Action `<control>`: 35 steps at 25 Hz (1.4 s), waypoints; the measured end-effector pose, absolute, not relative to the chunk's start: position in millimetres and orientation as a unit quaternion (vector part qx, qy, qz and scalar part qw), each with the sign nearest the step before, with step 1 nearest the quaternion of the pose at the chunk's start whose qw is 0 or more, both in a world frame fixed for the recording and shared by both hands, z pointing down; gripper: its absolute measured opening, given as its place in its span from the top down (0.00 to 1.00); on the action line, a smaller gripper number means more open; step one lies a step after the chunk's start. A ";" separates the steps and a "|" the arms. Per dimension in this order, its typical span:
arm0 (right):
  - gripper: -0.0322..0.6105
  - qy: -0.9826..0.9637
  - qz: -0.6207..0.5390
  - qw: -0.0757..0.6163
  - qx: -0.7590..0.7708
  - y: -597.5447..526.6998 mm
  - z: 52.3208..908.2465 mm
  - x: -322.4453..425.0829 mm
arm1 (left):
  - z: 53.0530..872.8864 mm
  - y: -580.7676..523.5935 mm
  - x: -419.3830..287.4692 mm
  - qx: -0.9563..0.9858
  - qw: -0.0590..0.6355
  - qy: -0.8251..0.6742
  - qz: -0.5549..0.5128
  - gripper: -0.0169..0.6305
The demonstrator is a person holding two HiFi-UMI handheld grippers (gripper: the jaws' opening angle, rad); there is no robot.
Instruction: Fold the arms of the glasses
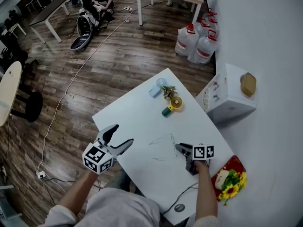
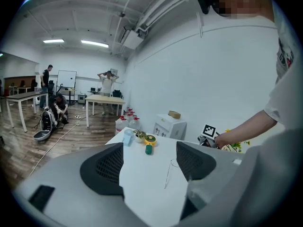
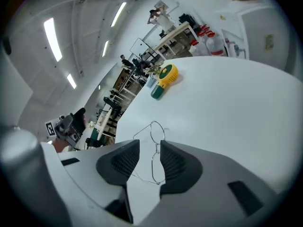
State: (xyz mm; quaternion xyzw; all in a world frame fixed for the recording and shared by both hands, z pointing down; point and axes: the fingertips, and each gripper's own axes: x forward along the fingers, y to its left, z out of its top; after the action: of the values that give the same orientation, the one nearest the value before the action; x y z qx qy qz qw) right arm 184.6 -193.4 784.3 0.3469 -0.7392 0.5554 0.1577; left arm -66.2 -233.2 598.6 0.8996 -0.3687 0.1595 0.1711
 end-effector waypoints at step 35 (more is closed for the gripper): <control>0.91 -0.681 0.592 0.114 0.416 -211.9 790.6 184.5 | 627.3 -239.2 -68.0 0.902 0.207 -0.328 0.190 0.44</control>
State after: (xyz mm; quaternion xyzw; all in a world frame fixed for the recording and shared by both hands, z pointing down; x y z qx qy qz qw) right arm 184.5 -211.9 790.6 0.4157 -0.6810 0.5920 0.1142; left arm -68.0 -239.2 627.3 0.9018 -0.3284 0.1903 0.2067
